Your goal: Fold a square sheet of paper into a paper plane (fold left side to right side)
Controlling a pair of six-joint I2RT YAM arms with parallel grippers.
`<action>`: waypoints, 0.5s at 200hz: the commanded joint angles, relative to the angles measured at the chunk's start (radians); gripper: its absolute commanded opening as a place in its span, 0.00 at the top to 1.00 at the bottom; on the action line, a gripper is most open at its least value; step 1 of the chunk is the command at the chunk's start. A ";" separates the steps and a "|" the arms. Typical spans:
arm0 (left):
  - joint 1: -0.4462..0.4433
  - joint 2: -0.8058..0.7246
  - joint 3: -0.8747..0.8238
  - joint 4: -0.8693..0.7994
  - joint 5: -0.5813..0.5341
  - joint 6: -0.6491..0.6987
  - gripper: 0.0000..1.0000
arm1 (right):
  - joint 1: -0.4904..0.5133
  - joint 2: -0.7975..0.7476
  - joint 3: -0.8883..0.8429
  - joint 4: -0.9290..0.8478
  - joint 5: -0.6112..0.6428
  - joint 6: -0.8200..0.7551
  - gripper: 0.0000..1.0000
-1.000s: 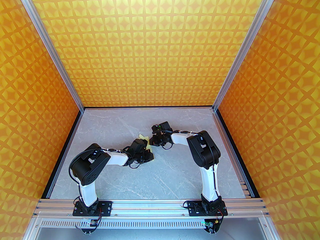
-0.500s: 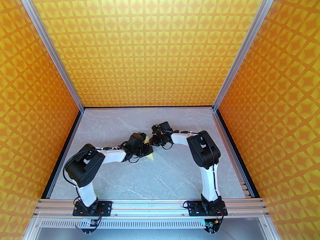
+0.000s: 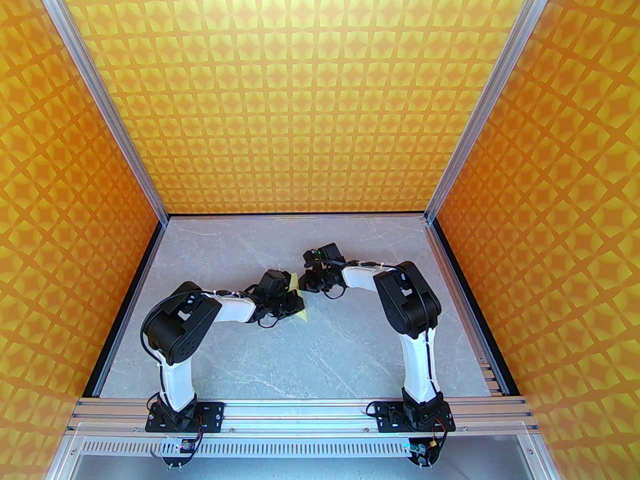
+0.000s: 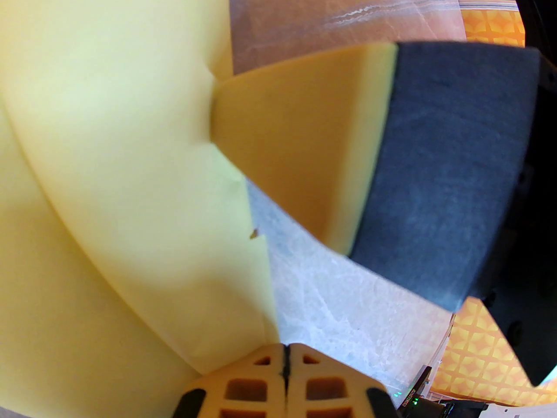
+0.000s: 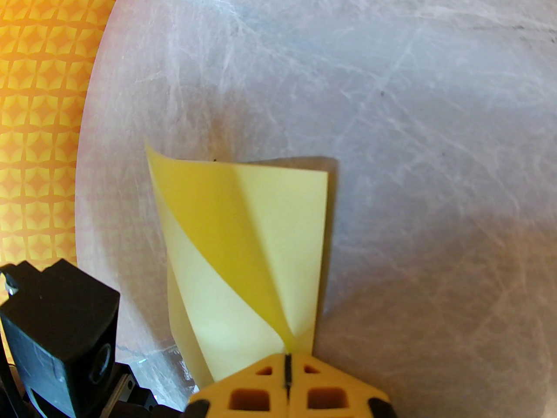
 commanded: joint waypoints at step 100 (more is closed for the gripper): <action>0.099 -0.060 0.088 -0.126 0.008 0.104 0.98 | 0.009 0.030 -0.005 -0.016 0.021 -0.009 1.00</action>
